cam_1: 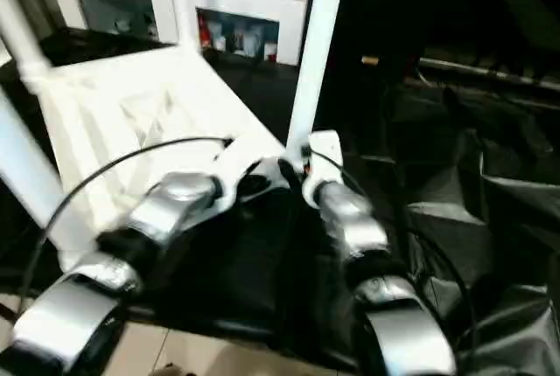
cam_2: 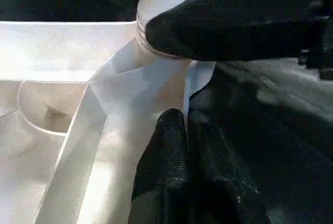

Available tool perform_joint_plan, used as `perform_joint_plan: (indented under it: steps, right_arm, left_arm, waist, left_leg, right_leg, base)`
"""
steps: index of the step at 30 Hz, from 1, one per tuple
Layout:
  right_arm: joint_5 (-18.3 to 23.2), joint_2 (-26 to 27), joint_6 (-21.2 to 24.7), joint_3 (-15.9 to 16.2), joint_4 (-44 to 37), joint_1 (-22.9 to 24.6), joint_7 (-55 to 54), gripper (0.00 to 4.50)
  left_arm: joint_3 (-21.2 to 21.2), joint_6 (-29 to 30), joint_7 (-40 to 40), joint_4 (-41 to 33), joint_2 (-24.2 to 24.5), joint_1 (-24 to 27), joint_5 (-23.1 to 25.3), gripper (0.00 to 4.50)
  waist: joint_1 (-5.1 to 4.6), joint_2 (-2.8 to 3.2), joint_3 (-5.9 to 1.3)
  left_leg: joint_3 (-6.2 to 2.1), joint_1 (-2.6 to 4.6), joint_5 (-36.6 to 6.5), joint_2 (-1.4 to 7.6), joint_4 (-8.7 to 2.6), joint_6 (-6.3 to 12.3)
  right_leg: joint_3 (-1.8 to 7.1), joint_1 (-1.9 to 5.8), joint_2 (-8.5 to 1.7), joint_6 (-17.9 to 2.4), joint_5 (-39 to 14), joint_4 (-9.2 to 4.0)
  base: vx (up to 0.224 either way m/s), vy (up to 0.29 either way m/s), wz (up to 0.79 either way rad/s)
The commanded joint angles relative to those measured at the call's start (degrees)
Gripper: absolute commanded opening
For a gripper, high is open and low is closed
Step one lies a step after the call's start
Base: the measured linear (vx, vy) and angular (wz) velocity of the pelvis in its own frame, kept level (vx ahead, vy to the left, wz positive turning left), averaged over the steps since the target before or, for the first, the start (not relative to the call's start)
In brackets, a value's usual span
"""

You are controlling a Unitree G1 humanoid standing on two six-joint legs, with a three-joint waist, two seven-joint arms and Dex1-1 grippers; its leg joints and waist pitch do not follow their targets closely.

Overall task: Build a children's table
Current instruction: Rotate leg to tighten

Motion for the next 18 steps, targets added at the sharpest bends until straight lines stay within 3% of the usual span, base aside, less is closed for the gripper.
perform_joint_plan:
  steps: [1, 3, 4, 7, 12, 16, 18]
  right_arm:
    - [-2.62, 0.33, 0.52, 1.44, 4.04, 1.77, 0.11, 2.67]
    - [-1.83, 0.29, -1.39, 1.26, 3.36, 1.60, 3.01, 2.67]
    - [-1.72, 0.29, -1.48, 1.20, 3.33, 1.59, 3.20, 3.23]
    - [-0.27, -0.62, -2.53, 1.08, 1.97, 1.42, 7.45, 3.44]
    - [-1.52, -4.34, -4.12, 3.00, 0.18, 0.94, 14.83, 3.92]
    - [-0.95, -9.20, -3.75, 5.78, -4.33, 2.12, 28.90, 3.92]
    - [-0.30, -11.71, -2.69, 7.20, -7.39, 3.27, 36.07, 3.92]
  left_arm:
    - [1.40, -0.39, 2.54, 1.51, -0.27, -0.88, 0.16, 0.00]
    - [1.04, -1.04, 1.60, 1.41, 0.06, -0.70, 0.38, 0.00]
    - [1.02, -1.10, 1.55, 1.42, 0.08, -0.69, 0.40, 0.00]
    - [0.31, -2.60, -0.63, 1.12, 0.96, -0.08, 0.74, 0.00]
    - [-0.01, -4.06, -3.22, -0.13, 2.62, 0.93, 0.60, 0.00]
    - [0.07, -6.50, -6.46, -1.25, 4.87, 2.12, 0.21, 0.00]
    - [-0.05, -8.39, -10.24, -2.68, 6.11, 3.05, -0.45, 0.00]
  waist:
    - [0.21, 0.23, -3.82]
    - [0.31, 0.03, -3.83]
    - [0.38, 0.06, -3.86]
    - [0.48, 0.03, -3.85]
    - [0.16, -0.11, -3.56]
    - [0.22, -0.13, -3.52]
    - [0.31, -0.32, -3.65]
  left_leg:
    - [-1.99, 0.66, -15.33, 3.49, -4.60, -0.67]
    - [-1.76, 0.56, -13.94, 3.41, -4.41, 0.55]
    - [-1.78, 0.48, -13.33, 3.43, -4.39, 0.84]
    - [-1.69, 0.31, -11.76, 3.43, -4.30, 2.29]
    - [-1.82, 0.34, -14.11, 3.54, -4.44, 1.79]
    - [-1.84, 0.28, -14.51, 3.54, -4.40, 2.40]
    - [-1.88, 0.09, -13.17, 3.64, -4.22, 3.56]
  right_leg:
    - [3.53, 2.36, -4.77, -10.12, -14.63, -4.75]
    - [3.53, 2.48, -4.76, -11.15, -11.77, -4.50]
    - [3.53, 2.61, -4.80, -11.31, -11.24, -4.39]
    - [3.47, 2.79, -4.74, -12.02, -9.77, -4.23]
    - [3.43, 2.70, -4.88, -10.98, -15.72, -4.86]
    - [3.37, 2.78, -4.67, -10.74, -15.65, -4.93]
    - [3.45, 2.98, -4.82, -10.86, -13.72, -4.64]
  base:
    - [0.000, 0.000, 0.00]
    - [0.000, 0.000, 0.00]
    - [0.000, 0.000, 0.00]
    - [0.000, 0.000, 0.00]
    - [0.000, 0.000, 0.00]
    - [0.000, 0.000, 0.00]
    - [0.000, 0.000, 0.00]
